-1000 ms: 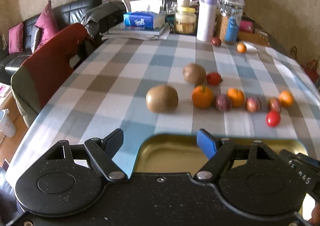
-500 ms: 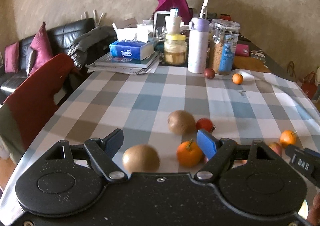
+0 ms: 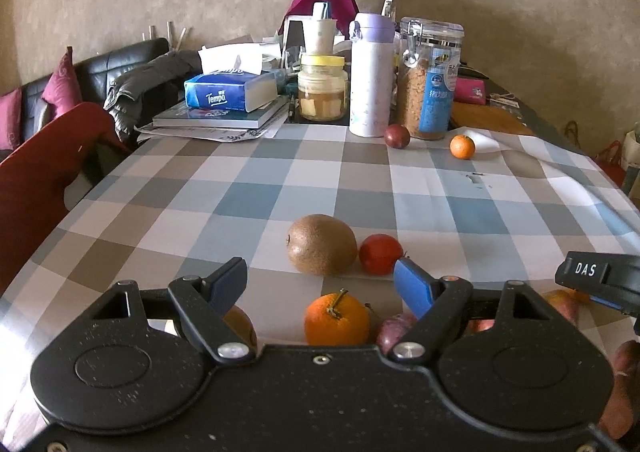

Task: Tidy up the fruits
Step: 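Move the left tool to an orange while the right tool reaches a red-yellow mango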

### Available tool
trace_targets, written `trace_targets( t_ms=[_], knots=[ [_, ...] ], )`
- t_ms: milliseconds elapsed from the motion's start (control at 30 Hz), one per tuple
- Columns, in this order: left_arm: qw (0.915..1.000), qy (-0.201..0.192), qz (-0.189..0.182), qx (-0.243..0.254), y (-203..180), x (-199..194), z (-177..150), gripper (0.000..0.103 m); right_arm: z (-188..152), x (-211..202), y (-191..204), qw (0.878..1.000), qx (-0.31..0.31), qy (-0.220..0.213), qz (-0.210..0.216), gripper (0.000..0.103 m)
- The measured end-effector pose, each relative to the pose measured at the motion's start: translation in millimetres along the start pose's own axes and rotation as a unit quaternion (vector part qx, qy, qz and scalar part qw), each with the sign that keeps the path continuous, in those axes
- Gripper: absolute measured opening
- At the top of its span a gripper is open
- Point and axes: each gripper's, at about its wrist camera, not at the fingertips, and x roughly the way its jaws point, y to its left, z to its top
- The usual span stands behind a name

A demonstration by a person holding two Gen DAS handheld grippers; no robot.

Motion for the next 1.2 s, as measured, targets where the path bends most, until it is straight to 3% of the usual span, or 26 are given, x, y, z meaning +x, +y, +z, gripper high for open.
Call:
trace_targets(
  t_ms=[233,633,900,1200],
  knots=[
    [0.9996,0.008,0.021,0.017,-3,10,-3,0.081,-2,4,5,1.0,-0.023,-0.016,-0.003,0.04],
    [0.9986,0.043,0.003,0.032,-8,20,-9,0.082,-6,6,12,0.997,-0.076,-0.003,-0.01,0.043],
    [0.9991,0.035,0.007,0.023,-8,22,-13,0.083,-1,9,0,0.998,-0.036,0.03,0.038,0.043],
    [0.9994,0.015,0.016,0.026,-10,21,-18,0.084,-5,8,6,0.997,-0.052,0.018,0.048,0.043]
  ],
)
